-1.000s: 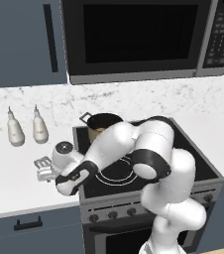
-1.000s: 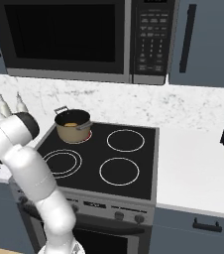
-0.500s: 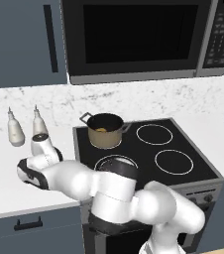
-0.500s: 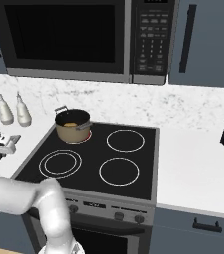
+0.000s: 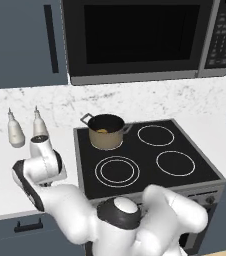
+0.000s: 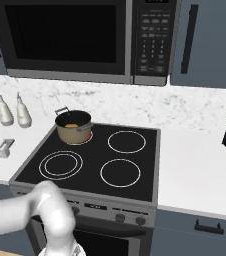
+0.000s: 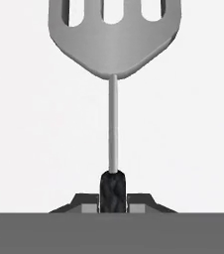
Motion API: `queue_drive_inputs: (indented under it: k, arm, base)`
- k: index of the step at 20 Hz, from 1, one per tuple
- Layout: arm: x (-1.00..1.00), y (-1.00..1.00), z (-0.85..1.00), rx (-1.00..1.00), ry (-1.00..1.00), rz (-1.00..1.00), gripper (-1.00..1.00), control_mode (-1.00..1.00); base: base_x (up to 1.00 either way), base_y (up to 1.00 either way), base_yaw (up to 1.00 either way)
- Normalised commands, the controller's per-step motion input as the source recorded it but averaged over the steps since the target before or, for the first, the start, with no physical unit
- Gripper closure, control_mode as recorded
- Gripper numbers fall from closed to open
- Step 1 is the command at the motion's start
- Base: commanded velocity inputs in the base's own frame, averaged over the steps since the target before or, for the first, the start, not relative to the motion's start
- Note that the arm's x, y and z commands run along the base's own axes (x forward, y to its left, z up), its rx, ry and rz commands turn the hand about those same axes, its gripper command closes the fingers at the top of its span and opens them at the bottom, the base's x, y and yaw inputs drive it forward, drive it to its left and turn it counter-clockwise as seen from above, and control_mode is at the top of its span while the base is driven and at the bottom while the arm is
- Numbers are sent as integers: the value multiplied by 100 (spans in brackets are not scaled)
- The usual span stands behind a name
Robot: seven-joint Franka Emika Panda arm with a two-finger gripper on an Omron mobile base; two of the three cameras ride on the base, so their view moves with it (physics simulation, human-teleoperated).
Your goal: Put the mushroom and potato in the pot. Retrieve the spatula and lightly stir the vegetables in the pot.
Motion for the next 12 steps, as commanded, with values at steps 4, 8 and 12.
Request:
queue_drive_inputs:
  k: [4,8,12]
  arm:
    - [-91,-67,98,30,-12,-1,100,-100]
    - [-74,-99,100,55,-3,-9,100,-100]
    - [-56,-100,100,71,0,-21,100,-100]
  base:
    - [0,0,0]
    - [0,0,0]
    - [0,0,0]
